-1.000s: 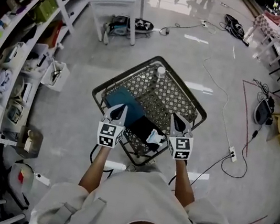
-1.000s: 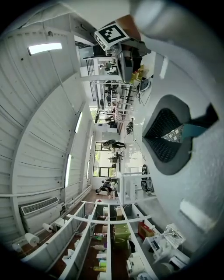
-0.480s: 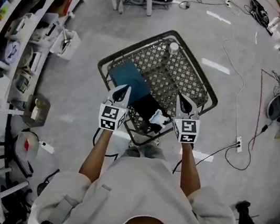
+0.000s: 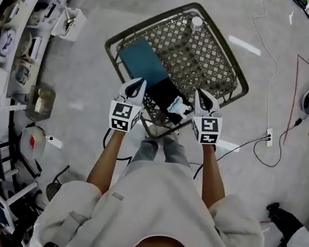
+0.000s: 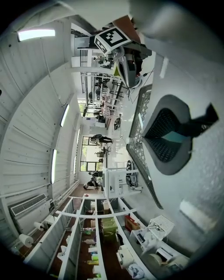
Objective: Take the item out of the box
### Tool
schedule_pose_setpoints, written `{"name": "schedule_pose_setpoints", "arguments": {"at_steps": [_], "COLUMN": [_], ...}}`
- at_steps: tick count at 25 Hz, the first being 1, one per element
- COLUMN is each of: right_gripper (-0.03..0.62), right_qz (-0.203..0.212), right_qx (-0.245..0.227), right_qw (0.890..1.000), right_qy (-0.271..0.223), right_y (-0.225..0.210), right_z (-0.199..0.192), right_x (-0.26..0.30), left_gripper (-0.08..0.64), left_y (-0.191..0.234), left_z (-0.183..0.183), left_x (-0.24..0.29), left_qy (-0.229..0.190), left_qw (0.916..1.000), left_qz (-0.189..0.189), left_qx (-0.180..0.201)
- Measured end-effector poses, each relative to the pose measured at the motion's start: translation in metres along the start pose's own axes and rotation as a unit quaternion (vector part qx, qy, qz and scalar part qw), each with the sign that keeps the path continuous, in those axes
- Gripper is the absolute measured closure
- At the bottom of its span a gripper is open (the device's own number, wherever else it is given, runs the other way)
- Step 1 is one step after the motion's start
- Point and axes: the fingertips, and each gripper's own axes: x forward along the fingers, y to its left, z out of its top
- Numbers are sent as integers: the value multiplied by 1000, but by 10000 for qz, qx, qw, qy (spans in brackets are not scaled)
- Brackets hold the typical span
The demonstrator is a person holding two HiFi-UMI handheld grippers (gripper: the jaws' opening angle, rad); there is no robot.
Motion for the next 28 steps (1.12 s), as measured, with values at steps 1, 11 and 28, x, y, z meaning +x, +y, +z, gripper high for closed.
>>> {"name": "schedule_pose_setpoints", "arguments": {"at_steps": [1,11,28], "right_gripper": [591,591,588], "right_qz": [18,198,1324], "right_qx": [25,141,-2598], "right_qw": [10000,9977,9338], "right_qy": [58,630,2073], "right_y": [2,28,85], "right_z": [-6,-62,-153], "right_x": [1,4,6], "left_gripper": [554,554,554], "left_y": [-2,-8,-12], "left_z": [-4,-48,-67], "left_x": [1,-1,-5], "left_qy": [40,354,422], "left_qw": [10000,9991,9984], "left_qz": [-24,-117,-139], "left_qx": [-19,-179,-353]}}
